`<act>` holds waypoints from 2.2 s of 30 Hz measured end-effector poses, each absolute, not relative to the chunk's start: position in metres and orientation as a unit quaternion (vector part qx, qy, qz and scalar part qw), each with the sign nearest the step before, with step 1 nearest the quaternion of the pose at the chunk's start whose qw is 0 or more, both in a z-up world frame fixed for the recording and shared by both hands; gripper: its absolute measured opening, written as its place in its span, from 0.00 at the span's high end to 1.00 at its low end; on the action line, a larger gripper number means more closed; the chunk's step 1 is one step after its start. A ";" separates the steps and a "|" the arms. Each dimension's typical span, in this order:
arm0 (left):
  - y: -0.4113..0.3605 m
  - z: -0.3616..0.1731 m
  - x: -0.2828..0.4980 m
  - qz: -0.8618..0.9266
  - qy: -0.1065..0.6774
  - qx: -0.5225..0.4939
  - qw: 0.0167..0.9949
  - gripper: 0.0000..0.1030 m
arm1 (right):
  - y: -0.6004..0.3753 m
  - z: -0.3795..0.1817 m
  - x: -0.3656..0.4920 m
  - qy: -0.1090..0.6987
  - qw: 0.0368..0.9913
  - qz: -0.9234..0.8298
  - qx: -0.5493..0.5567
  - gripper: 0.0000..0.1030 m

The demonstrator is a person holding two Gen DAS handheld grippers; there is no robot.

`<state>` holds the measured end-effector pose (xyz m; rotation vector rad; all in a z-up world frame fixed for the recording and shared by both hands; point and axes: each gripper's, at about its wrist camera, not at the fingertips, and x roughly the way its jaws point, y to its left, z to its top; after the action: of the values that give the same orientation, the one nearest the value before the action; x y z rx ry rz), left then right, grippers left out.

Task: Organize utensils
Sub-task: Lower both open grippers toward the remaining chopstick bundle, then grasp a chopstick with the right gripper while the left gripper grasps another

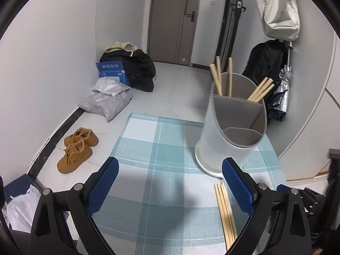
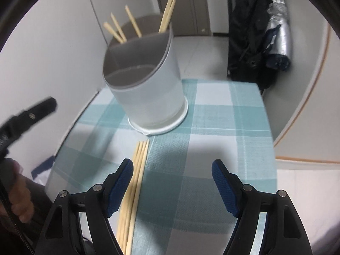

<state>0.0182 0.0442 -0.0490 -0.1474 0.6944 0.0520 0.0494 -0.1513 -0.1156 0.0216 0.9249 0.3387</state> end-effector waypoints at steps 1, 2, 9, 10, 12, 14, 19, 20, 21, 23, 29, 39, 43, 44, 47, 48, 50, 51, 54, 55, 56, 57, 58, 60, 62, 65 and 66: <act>0.048 -0.050 0.019 0.028 0.344 -0.078 0.935 0.08 | -0.148 -0.120 0.055 0.451 0.878 0.161 0.008 0.30; 0.051 -0.051 0.021 0.028 0.346 -0.083 0.934 0.08 | -0.147 -0.124 0.059 0.457 0.874 0.166 0.010 0.33; 0.071 -0.058 0.030 0.034 0.374 -0.114 0.920 0.08 | -0.124 -0.146 0.075 0.488 0.857 0.168 -0.017 0.45; 0.073 -0.058 0.030 0.033 0.378 -0.123 0.917 0.08 | -0.121 -0.148 0.075 0.491 0.854 0.170 -0.021 0.47; 0.075 -0.060 0.032 0.036 0.385 -0.129 0.913 0.08 | -0.117 -0.152 0.076 0.499 0.848 0.175 -0.028 0.53; 0.075 -0.061 0.032 0.043 0.386 -0.127 0.912 0.08 | -0.112 -0.152 0.076 0.498 0.850 0.167 -0.050 0.56; 0.075 -0.058 0.032 0.047 0.384 -0.122 0.914 0.08 | -0.109 -0.151 0.077 0.509 0.843 0.163 -0.056 0.64; 0.076 -0.059 0.032 0.048 0.386 -0.125 0.913 0.08 | -0.107 -0.151 0.077 0.510 0.843 0.161 -0.060 0.67; 0.078 -0.059 0.033 0.047 0.388 -0.129 0.911 0.08 | -0.106 -0.150 0.077 0.511 0.842 0.158 -0.065 0.67; 0.081 -0.060 0.033 0.049 0.390 -0.139 0.909 0.08 | -0.095 -0.150 0.080 0.512 0.840 0.162 -0.081 0.68; 0.091 -0.062 0.035 0.054 0.398 -0.163 0.901 0.08 | -0.078 -0.150 0.082 0.519 0.831 0.163 -0.113 0.80; 0.094 -0.067 0.034 0.047 0.411 -0.184 0.892 0.08 | -0.085 -0.147 0.077 0.529 0.824 0.177 -0.099 0.95; 0.094 -0.068 0.035 0.040 0.416 -0.195 0.887 0.08 | -0.094 -0.145 0.069 0.537 0.820 0.175 -0.093 0.95; 0.094 -0.069 0.035 0.044 0.416 -0.198 0.886 0.08 | -0.096 -0.145 0.066 0.538 0.819 0.173 -0.093 0.95; 0.096 -0.070 0.032 0.044 0.418 -0.206 0.884 0.08 | -0.098 -0.144 0.060 0.540 0.818 0.173 -0.097 0.95; 0.097 -0.070 0.031 0.047 0.415 -0.205 0.885 0.08 | -0.098 -0.143 0.060 0.539 0.819 0.172 -0.097 0.95; 0.099 -0.070 0.031 0.052 0.414 -0.203 0.886 0.08 | -0.096 -0.142 0.059 0.538 0.820 0.170 -0.096 0.95; 0.100 -0.071 0.030 0.054 0.412 -0.205 0.886 0.08 | -0.095 -0.142 0.061 0.537 0.821 0.171 -0.094 0.95; 0.101 -0.076 0.030 0.060 0.417 -0.207 0.883 0.08 | -0.090 -0.144 0.066 0.531 0.823 0.175 -0.097 0.93; 0.101 -0.078 0.030 0.062 0.419 -0.207 0.882 0.08 | -0.088 -0.144 0.067 0.528 0.825 0.176 -0.101 0.92; 0.101 -0.079 0.031 0.063 0.422 -0.207 0.880 0.08 | -0.087 -0.144 0.067 0.526 0.826 0.176 -0.103 0.92; 0.101 -0.081 0.031 0.064 0.424 -0.207 0.879 0.08 | -0.085 -0.145 0.064 0.523 0.827 0.177 -0.104 0.92; 0.100 -0.082 0.032 0.065 0.426 -0.207 0.878 0.08 | -0.083 -0.147 0.060 0.521 0.828 0.180 -0.106 0.92; 0.099 -0.084 0.033 0.068 0.430 -0.202 0.877 0.08 | -0.083 -0.150 0.064 0.517 0.829 0.183 -0.107 0.93; 0.097 -0.086 0.035 0.068 0.437 -0.200 0.874 0.08 | -0.082 -0.151 0.068 0.515 0.829 0.191 -0.103 0.96; 0.091 -0.093 0.039 0.063 0.452 -0.192 0.869 0.08 | -0.085 -0.150 0.072 0.513 0.830 0.201 -0.084 0.96; 0.087 -0.095 0.041 0.056 0.459 -0.186 0.867 0.08 | -0.088 -0.149 0.072 0.510 0.833 0.202 -0.077 0.96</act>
<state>0.0409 0.0870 -0.0952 -0.3892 0.9615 0.1168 0.0723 -0.0885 -0.1495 -0.1627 1.0803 0.4287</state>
